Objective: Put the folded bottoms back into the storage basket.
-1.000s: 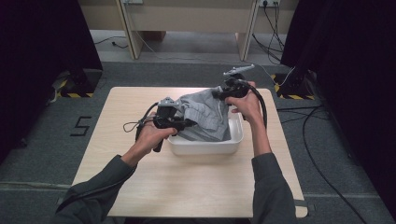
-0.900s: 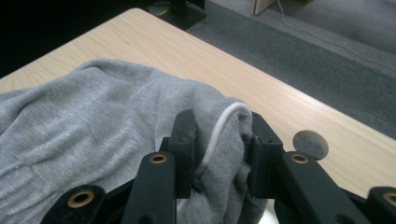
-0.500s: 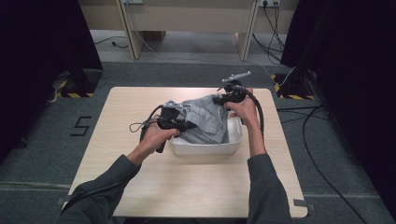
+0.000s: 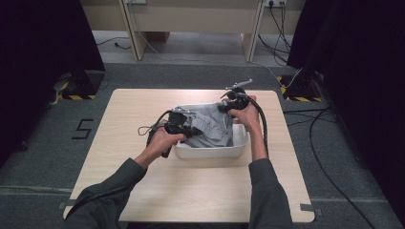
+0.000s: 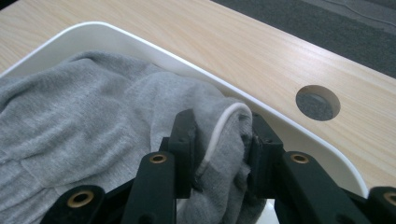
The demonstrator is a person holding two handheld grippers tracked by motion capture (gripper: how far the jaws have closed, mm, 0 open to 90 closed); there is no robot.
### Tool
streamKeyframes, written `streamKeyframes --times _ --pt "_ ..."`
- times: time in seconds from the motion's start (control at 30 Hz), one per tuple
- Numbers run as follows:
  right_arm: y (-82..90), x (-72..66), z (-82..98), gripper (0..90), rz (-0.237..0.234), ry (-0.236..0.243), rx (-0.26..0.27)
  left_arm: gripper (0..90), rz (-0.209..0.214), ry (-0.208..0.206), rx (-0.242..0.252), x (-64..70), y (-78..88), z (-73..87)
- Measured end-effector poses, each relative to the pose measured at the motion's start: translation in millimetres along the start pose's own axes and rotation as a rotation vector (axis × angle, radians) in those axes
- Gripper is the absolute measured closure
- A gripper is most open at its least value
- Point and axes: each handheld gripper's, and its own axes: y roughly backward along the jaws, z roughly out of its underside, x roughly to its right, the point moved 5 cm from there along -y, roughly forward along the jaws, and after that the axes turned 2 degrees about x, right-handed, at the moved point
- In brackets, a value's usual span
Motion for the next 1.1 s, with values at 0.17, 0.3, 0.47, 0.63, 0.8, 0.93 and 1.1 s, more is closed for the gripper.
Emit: streamKeyframes --times 0.17,0.3,0.47,0.63,0.8,0.93,1.1 --pt "-4.9 0.0 1.7 68.6 0.009 0.006 -0.017 73.9 0.001 0.004 -0.023 -0.5 -4.3 2.6" --pt "-12.0 -0.4 5.7 68.4 0.026 0.004 -0.050 73.4 -0.005 0.008 -0.046 -2.9 -6.3 4.8" --pt "-17.6 0.0 10.0 68.2 0.029 0.000 -0.064 72.7 -0.004 0.012 -0.061 -4.4 -8.1 6.5" --pt "-21.3 1.3 14.6 67.7 0.034 -0.012 -0.073 71.9 -0.007 0.014 -0.075 -5.9 -10.9 9.1" --pt "-25.0 1.6 19.5 63.9 0.038 -0.020 -0.093 71.8 -0.016 0.016 -0.085 -8.0 -13.6 11.9" --pt "-26.6 0.5 22.4 59.5 0.045 -0.028 -0.119 71.7 -0.022 0.010 -0.091 -8.6 -14.2 12.9" --pt "-25.4 0.1 22.7 61.2 0.070 0.007 -0.138 69.3 -0.055 -0.012 -0.096 -9.9 -12.6 12.1"
